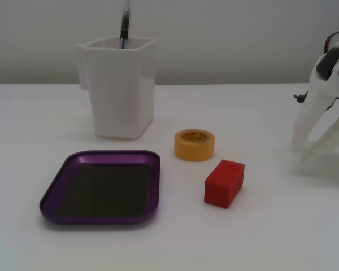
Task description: Pick up the red cube and place it in the box.
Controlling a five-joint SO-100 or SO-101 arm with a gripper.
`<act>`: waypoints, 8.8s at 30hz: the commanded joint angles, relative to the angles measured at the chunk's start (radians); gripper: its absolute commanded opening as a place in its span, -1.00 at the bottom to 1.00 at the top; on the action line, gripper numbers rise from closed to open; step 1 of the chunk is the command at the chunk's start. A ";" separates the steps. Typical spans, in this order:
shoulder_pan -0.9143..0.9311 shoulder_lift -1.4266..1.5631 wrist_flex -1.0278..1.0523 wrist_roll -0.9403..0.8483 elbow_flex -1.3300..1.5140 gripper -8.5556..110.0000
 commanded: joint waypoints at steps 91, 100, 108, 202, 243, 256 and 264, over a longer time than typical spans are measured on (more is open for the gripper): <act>-0.222 -1.298 -0.453 -0.123 -1.201 -0.87; -0.222 -1.687 -0.611 -0.138 -1.304 -0.87; -0.222 -1.982 -0.595 -0.135 -1.603 -0.87; -0.075 0.000 -0.072 0.029 -0.037 -0.46; -0.086 0.101 -0.040 0.028 0.011 -0.85; -0.086 0.101 -0.040 0.028 0.011 -0.85; -0.086 0.101 -0.040 0.028 0.011 -0.85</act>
